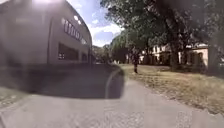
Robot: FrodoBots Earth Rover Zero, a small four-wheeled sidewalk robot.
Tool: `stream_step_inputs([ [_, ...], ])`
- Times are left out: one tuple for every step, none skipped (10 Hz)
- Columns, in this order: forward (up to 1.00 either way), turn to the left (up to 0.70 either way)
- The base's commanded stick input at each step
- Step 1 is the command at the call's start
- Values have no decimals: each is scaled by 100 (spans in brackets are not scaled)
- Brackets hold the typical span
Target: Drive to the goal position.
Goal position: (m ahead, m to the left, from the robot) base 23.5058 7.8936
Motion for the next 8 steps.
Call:
stream_step_inputs([
  [85,0],
  [85,0],
  [85,0],
  [85,0],
  [85,0],
  [85,0],
  [85,0],
  [85,0],
])
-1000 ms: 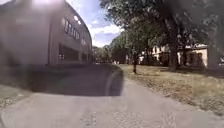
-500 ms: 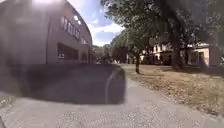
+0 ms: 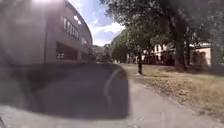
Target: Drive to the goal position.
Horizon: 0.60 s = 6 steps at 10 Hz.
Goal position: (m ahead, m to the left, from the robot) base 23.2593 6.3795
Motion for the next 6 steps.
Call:
stream_step_inputs([
  [85,0],
  [85,0],
  [85,0],
  [85,0],
  [85,0],
  [85,0],
])
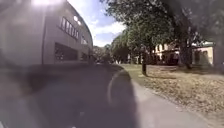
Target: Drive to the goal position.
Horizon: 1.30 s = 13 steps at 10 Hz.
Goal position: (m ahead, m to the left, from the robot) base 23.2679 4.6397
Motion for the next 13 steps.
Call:
stream_step_inputs([
  [85,0],
  [85,0],
  [85,0],
  [85,0],
  [85,0],
  [85,0],
  [85,0],
  [85,0],
  [85,0],
  [85,0],
  [85,0],
  [85,0],
  [85,0],
])
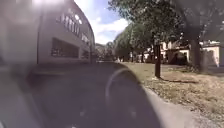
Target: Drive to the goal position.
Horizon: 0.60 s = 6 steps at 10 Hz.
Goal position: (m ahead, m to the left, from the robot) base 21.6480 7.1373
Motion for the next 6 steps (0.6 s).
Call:
stream_step_inputs([
  [85,0],
  [85,0],
  [85,0],
  [85,0],
  [85,0],
  [85,0],
])
